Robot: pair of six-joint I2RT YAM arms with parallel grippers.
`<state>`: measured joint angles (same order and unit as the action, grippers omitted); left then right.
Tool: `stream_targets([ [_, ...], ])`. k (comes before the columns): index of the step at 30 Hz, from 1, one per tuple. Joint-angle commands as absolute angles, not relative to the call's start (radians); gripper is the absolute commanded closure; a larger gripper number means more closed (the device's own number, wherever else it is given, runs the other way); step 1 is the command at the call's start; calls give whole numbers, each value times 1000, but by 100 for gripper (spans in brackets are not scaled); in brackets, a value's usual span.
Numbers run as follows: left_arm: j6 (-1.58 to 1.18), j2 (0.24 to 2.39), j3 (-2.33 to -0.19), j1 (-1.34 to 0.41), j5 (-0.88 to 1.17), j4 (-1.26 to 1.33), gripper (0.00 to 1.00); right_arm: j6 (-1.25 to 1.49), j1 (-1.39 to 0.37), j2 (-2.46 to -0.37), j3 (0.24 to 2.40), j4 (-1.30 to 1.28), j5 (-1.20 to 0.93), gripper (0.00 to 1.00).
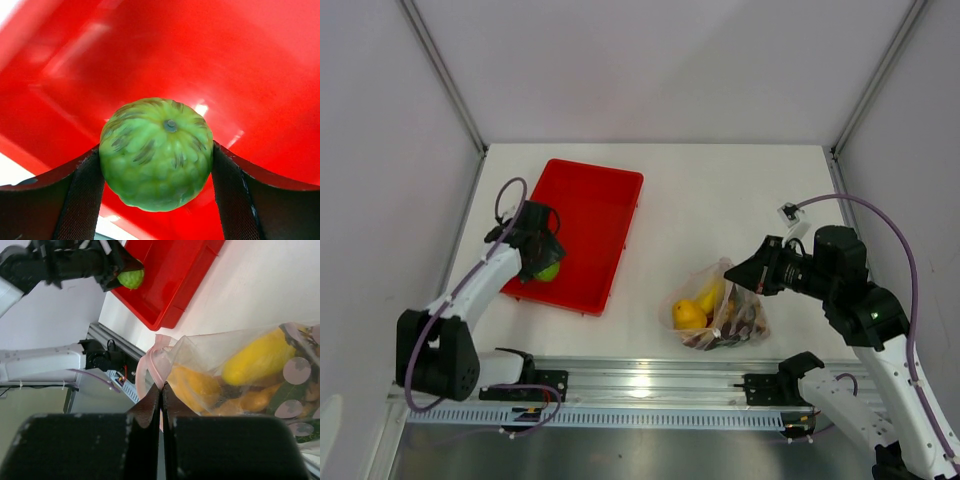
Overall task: Place the food in the zip-top bag and seal the zipper
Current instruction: Pick up the fake fruit from the bin, then place the fake fruit in the zipper food storage bag.
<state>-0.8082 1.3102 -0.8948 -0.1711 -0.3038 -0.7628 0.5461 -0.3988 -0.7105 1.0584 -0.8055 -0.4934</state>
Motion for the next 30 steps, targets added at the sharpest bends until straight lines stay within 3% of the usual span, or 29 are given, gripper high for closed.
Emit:
stream_targets([
  [1,-764,1177,-907,-273,-230,-712,84,551,-396,-710,1100,-818,-436,100],
  [5,-684,970,-910,-451,-51,-608,99,577,-396,-701,1091,-830,-408,100],
  [8,-660,870,-885,-550,159,-459,99,606,-396,-690,1085,-831,-394,100],
  [12,-661,868,-923,-726,267,-407,99,650,-399,-669,1106,-830,-393,100],
  [22,-669,965,-939,-1050,310,-193,99,673,-399,-669,1177,-873,-383,100],
  [30,-675,1087,-1012,-1124,295,-153,99,673,-400,-646,1167,-887,-396,100],
])
